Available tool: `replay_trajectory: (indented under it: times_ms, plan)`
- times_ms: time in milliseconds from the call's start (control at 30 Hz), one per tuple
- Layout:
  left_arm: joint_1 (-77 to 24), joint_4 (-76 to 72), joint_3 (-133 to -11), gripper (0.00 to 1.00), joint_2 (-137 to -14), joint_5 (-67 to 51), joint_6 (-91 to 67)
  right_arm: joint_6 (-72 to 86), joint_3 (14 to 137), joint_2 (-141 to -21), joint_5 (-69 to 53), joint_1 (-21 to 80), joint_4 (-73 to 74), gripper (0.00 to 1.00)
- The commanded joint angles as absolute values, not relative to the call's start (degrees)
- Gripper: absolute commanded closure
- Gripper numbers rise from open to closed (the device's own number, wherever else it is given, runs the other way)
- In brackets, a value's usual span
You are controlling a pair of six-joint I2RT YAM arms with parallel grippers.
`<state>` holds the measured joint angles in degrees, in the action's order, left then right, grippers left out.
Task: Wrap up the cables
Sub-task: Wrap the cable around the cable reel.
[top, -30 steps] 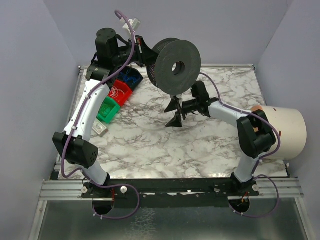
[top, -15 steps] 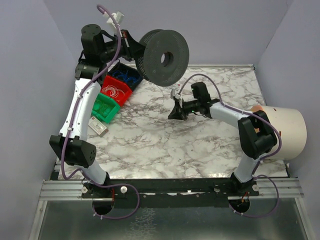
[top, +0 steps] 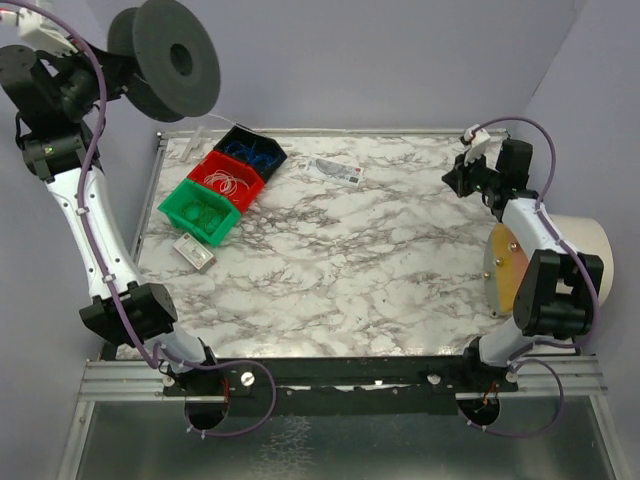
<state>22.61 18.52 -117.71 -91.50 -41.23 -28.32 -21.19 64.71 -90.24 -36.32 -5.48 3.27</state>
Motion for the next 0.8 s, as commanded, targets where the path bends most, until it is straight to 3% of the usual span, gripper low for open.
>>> replay_trajectory:
  times_ms: [0,300,333,367,400,467,600,767]
  plan:
    - [27.5,16.2,-120.4,1.0,-90.5,-37.4,-29.1,-19.0,65.0,-93.1,-30.6,-7.9,4.3,1.0]
    - [27.9,13.1,-115.9,1.0,-88.8,-38.9,-28.0,-22.6,68.4,-96.7,-28.2,-8.5,6.8,1.0]
    - [27.3,12.3,-115.2,1.0,-88.2,-40.0,-27.7,-24.0,69.3,-96.9,-29.9,-8.5,8.4,0.92]
    - [26.5,12.2,-114.6,1.0,-87.6,-40.8,-27.3,-25.4,70.0,-96.8,-32.1,-8.5,10.3,0.73]
    - [25.4,12.1,-113.9,1.0,-86.9,-41.1,-26.6,-26.5,70.2,-96.4,-34.8,-8.5,11.3,0.6]
    - [21.8,12.2,-112.3,1.0,-85.1,-41.3,-24.4,-29.5,70.6,-94.7,-42.3,-8.5,13.7,0.48]
    - [13.3,12.9,-110.1,1.0,-83.1,-40.2,-21.6,-36.2,74.8,-92.9,-58.5,-8.3,22.9,0.39]
    - [3.8,13.3,-113.5,1.0,-86.1,-40.7,-22.0,-40.8,81.2,-92.2,-69.5,-5.0,31.5,0.32]
